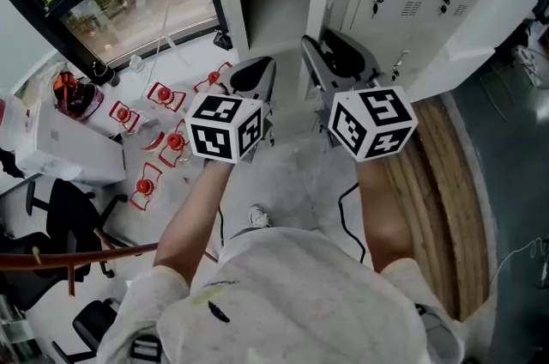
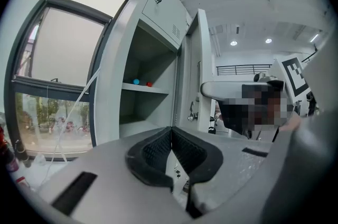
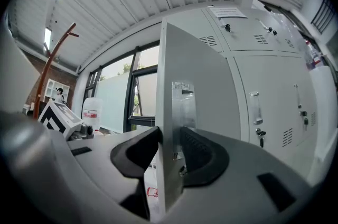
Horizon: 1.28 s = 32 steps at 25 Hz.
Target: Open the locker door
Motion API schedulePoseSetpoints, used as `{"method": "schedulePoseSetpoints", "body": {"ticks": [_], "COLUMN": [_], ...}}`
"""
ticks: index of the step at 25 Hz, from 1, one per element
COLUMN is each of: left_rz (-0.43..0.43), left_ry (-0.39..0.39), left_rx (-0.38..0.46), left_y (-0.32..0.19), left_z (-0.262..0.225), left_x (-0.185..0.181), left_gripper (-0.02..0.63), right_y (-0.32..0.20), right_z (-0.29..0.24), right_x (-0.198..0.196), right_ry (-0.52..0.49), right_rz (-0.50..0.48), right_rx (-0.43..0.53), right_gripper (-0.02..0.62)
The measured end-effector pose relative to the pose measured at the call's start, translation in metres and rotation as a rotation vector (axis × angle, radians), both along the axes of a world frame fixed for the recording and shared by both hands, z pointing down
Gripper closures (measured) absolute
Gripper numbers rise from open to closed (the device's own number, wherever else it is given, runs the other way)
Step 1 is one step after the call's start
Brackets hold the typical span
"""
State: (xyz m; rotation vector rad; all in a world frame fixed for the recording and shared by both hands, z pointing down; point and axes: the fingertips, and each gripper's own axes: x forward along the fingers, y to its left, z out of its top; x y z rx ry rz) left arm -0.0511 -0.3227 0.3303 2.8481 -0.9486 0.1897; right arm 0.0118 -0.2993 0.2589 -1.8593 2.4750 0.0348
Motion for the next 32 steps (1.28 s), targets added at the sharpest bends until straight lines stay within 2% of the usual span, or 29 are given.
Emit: {"method": "schedulePoseSetpoints", "body": {"ticks": [9, 15, 23, 32], "left_rz": [-0.001, 0.018, 0.087, 0.164], "left_ry": [0.001, 0.0, -0.002, -0.004], "left_rx": [0.015, 0.017, 0.023, 0.021], "left_y": [0.016, 0.025, 0.038, 0.053], "left_z": [-0.008, -0.008, -0.009, -0.008], "left_x": [0.021, 0.037, 0.072, 0.11], "left_gripper": [0.6, 0.6, 0.6, 0.6], "right_y": [0.017, 0.029, 0.049, 0.07], "right_z": [-0.001, 0.0, -0.001, -0.002], "right_x": [0.018, 0.032, 0.059, 0.097], "right_ry": [0.002, 0.005, 0.046, 0.076], "right_rz": [-0.045, -0.038, 0.031, 0.125], "right_rx": [0.021, 0.028, 0.043, 0.041], "right_gripper": [0.462, 0.457, 0.459, 0.495]}}
